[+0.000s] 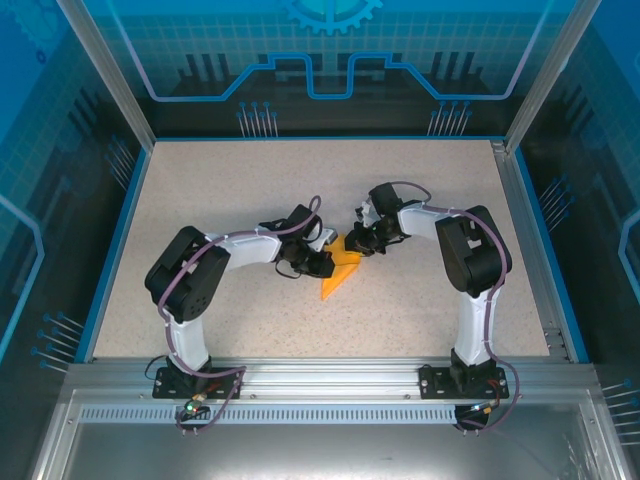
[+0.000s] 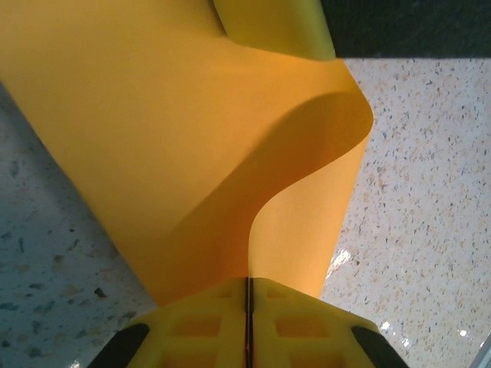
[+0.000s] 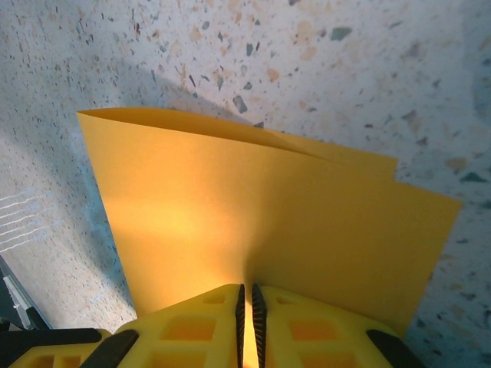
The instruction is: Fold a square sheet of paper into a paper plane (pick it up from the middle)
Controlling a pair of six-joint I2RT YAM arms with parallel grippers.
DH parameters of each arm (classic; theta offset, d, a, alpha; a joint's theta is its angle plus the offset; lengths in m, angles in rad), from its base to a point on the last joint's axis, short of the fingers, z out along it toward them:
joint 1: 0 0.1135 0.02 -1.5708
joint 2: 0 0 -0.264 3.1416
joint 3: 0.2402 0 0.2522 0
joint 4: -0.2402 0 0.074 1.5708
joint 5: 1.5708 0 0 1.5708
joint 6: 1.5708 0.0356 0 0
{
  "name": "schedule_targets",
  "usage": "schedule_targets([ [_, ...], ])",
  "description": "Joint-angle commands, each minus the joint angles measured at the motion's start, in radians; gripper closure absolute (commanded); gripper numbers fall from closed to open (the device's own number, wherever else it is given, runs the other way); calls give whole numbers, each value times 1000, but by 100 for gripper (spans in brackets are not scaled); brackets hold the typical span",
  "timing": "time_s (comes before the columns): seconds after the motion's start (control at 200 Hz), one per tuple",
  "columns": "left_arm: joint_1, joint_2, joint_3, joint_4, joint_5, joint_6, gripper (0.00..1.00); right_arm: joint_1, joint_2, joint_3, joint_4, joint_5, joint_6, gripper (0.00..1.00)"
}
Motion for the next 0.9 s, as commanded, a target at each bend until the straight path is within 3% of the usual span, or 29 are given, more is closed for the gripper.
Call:
schedule_targets([
  [0.0, 11, 20, 33, -20, -13, 15, 91, 12, 38, -14, -60, 56, -6, 85],
  [0.89, 14, 26, 11, -8, -39, -6, 90, 12, 44, -16, -63, 60, -4, 84],
])
